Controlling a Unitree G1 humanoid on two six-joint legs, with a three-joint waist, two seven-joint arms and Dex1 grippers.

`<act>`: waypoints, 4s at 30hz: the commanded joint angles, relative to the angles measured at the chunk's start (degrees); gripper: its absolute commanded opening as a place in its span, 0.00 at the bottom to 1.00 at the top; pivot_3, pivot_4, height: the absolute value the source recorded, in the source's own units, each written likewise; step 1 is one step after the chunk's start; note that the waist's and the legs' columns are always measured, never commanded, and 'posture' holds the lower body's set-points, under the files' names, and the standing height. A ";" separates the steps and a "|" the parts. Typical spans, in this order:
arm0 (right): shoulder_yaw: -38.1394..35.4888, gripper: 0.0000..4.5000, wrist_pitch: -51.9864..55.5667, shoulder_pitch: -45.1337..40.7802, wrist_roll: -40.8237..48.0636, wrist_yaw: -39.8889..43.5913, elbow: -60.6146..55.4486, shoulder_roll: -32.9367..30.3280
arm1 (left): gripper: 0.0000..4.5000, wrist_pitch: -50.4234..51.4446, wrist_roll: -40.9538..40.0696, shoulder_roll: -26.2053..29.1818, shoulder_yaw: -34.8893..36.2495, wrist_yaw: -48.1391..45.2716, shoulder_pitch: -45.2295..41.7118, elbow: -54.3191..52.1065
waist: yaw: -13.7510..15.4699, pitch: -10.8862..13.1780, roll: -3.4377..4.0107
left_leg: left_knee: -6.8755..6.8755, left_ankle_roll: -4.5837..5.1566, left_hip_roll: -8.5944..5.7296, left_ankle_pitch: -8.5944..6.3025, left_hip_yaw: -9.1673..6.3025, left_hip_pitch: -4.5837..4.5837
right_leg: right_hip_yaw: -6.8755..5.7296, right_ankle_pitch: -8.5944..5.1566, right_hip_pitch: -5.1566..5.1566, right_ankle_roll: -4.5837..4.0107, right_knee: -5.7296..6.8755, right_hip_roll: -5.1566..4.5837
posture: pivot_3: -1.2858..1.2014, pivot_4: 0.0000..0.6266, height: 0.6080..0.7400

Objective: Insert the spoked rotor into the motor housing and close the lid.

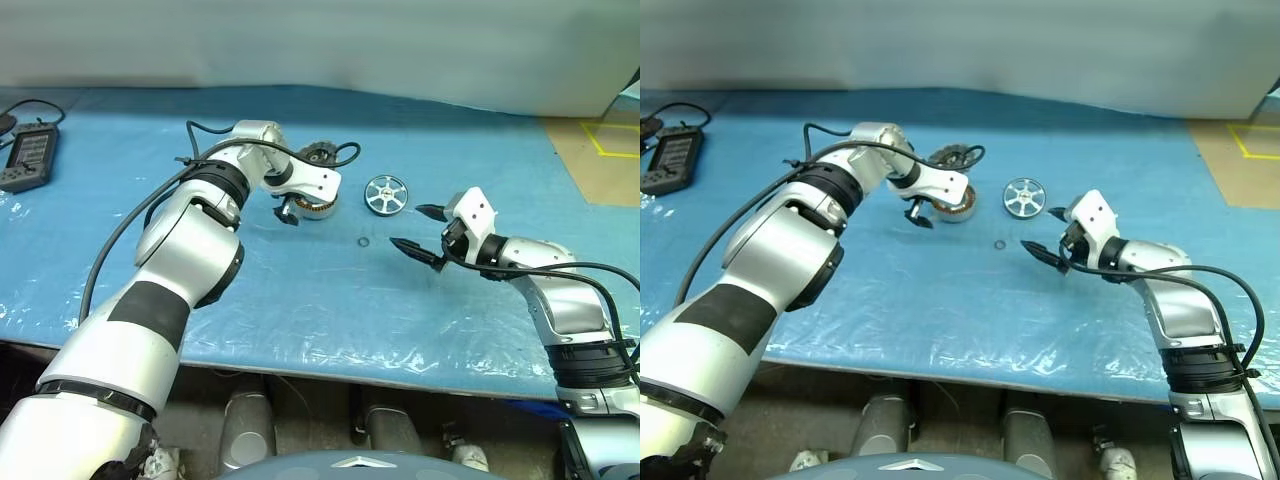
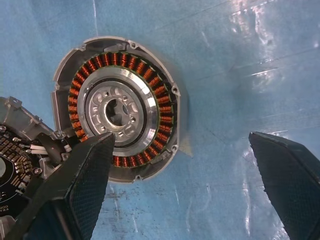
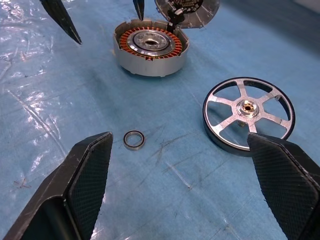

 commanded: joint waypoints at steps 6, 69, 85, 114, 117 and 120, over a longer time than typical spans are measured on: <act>-3.68 0.99 1.18 2.39 2.01 -1.89 -5.67 -0.72 | 1.00 2.15 1.09 -0.73 0.18 3.15 0.17 -0.19 | -0.01 0.00 0.00 | -0.01 0.02 -0.11 0.01 -0.01 -0.01 | 0.01 -0.04 0.00 0.07 -0.01 -0.10 | 0.52 0.24 1.00; -2.66 1.00 0.06 -0.18 1.86 -5.44 -3.52 0.41 | 0.29 -10.76 2.20 2.26 -1.46 -7.33 0.39 -1.46 | -0.38 -0.04 0.08 | -0.42 0.06 -0.26 0.00 -0.05 -0.02 | -0.09 -0.23 0.11 0.33 -0.41 -0.28 | 0.52 0.24 1.00; -0.72 1.00 -6.35 -7.61 -0.28 -2.60 8.42 1.73 | 0.29 -19.60 -21.52 4.14 -6.62 -27.18 3.16 -9.11 | 1.06 0.01 0.10 | -0.27 0.06 -0.23 0.01 0.01 -0.02 | -0.10 -0.31 0.04 0.19 0.02 -0.37 | 0.52 0.24 1.00; -1.03 1.00 -8.36 -7.47 -0.82 -1.84 9.42 1.81 | 0.29 5.05 -43.73 19.74 -31.48 -27.18 11.23 -49.79 | -0.31 0.12 0.27 | -0.15 -0.04 -0.16 0.05 0.07 0.07 | -0.06 -0.49 0.05 0.03 0.20 -0.07 | 0.52 0.24 1.00; -0.95 1.00 -8.21 -7.26 -0.80 -2.03 8.97 1.87 | 0.29 3.40 -40.38 16.39 -28.47 -27.18 11.82 -45.73 | -0.17 0.12 0.27 | -0.06 -0.03 -0.21 0.05 0.04 0.17 | -0.05 -0.48 0.22 0.03 0.23 -0.15 | 0.52 0.24 1.00; -0.97 1.00 -8.13 -7.23 -0.78 -2.13 8.81 1.88 | 0.29 1.70 -39.84 16.18 -28.72 -27.18 11.73 -44.72 | -0.18 0.12 0.27 | -0.01 -0.02 -0.24 0.05 0.04 0.23 | -0.05 -0.48 0.30 0.03 0.23 -0.20 | 0.52 0.24 1.00</act>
